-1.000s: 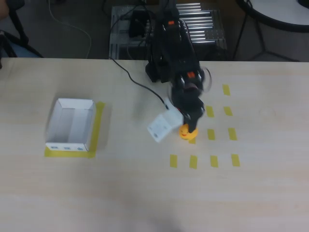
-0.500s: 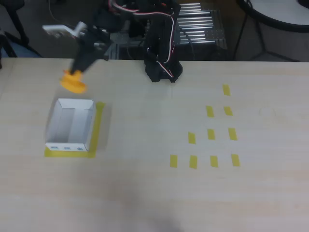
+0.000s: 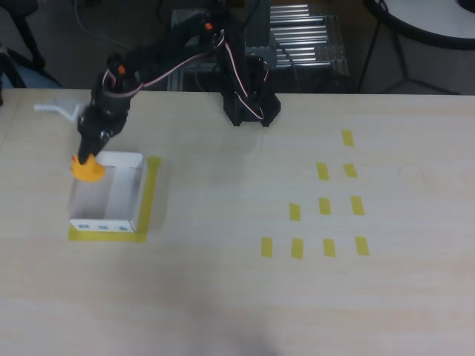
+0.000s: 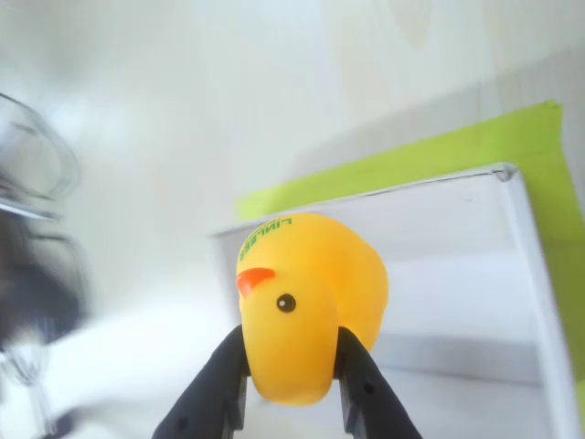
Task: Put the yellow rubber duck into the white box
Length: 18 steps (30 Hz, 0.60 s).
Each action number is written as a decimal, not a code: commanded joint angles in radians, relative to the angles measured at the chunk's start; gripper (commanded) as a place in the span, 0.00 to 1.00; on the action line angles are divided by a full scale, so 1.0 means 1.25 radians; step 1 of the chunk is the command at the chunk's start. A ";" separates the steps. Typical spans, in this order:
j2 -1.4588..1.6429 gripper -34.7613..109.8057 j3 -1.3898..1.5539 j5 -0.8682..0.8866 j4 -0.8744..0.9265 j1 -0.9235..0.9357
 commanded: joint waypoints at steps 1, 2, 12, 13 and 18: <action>-0.013 0.24 -0.001 -0.087 -0.001 -0.021; -0.020 0.24 0.001 -0.099 0.000 -0.026; -0.036 0.39 0.040 -0.168 -0.016 -0.052; -0.036 0.39 0.044 -0.171 -0.018 -0.053; -0.028 0.41 0.043 -0.174 -0.011 -0.061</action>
